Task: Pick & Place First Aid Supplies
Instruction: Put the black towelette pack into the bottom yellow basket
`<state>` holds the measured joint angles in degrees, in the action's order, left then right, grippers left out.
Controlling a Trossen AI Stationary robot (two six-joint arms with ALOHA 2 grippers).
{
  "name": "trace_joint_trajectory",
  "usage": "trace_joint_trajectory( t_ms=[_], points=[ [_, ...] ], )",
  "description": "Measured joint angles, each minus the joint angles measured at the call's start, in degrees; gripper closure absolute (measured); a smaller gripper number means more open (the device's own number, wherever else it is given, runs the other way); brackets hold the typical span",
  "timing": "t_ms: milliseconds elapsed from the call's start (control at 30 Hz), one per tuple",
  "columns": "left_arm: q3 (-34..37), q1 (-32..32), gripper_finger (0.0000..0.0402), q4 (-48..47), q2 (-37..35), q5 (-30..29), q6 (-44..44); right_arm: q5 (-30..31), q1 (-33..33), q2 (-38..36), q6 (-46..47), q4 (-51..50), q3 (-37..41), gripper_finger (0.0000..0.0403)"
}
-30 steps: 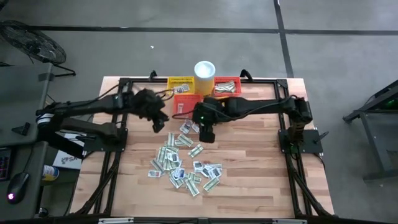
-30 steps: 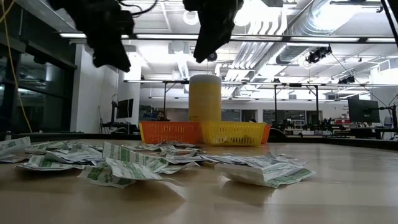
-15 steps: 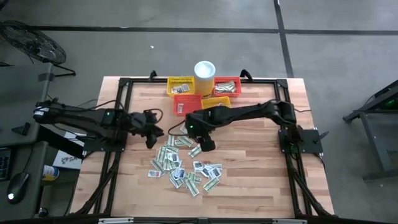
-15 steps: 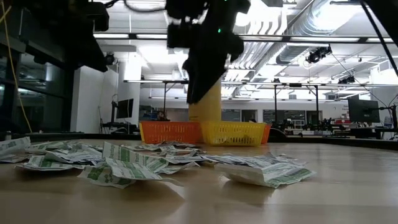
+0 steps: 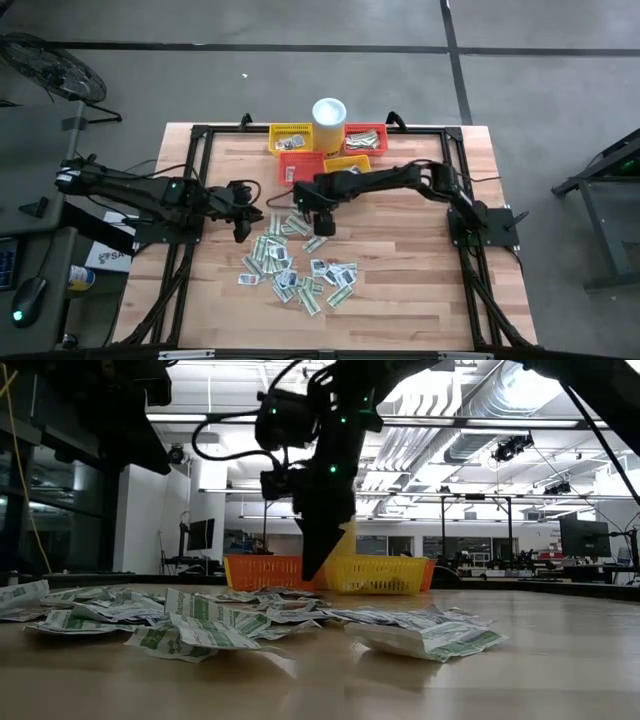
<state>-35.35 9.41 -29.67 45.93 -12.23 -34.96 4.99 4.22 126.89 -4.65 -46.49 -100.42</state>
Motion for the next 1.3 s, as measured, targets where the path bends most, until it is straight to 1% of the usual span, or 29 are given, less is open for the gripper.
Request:
trace_joint_trajectory(
  t_ms=[100, 200, 367, 433, 600, 700, 833, 1100, 1233, 1300],
  points=[
    [0.01, 0.01, 0.0317, -0.09, 0.0, 0.05, 0.03, -0.85, 1.23, 0.0, 4.23, -0.11, 0.0, 0.0203],
    [0.01, 0.0, 0.0317, -0.27, 0.0, 0.07, 0.04, -1.88, 2.06, 0.07, 6.29, 0.37, 0.0, 0.0204],
    [0.0, 0.0, 0.0317, -0.31, 0.02, 0.09, 0.15, -3.8, 1.99, 0.72, 11.04, 1.89, 0.0, 0.0203],
    [0.02, 0.0, 0.0317, -0.33, 0.02, 0.09, 0.15, -3.79, 1.85, 1.12, 14.56, 2.67, -0.01, 0.0203],
    [0.02, 0.0, 0.0317, -0.49, 0.02, 0.11, 0.15, -0.91, 1.74, 1.7, 24.11, 4.16, 0.0, 0.0204],
    [0.02, 0.0, 0.0317, -0.53, 0.02, 0.12, 0.15, 0.83, 1.73, 1.94, 27.34, 4.91, 0.0, 0.0203],
    [0.01, 0.0, 0.0317, -0.5, 0.02, 0.14, 0.15, 0.89, 1.58, 2.59, 31.71, 5.03, 0.0, 0.0203],
    [-0.01, 0.0, 0.0317, -1.01, 0.02, 0.66, 0.15, 3.56, 0.27, 4.48, 34.87, 6.19, -0.17, 0.0203],
    [-0.01, 0.0, 0.0317, -1.77, 0.0, 0.9, 0.13, 2.79, -0.51, 5.01, 36.95, 5.64, -0.24, 0.0203],
    [-0.01, 0.0, 0.0317, -2.08, 0.0, 0.92, 0.13, 0.84, -0.84, 5.01, 37.97, 5.22, -0.26, 0.0203]
  ],
)
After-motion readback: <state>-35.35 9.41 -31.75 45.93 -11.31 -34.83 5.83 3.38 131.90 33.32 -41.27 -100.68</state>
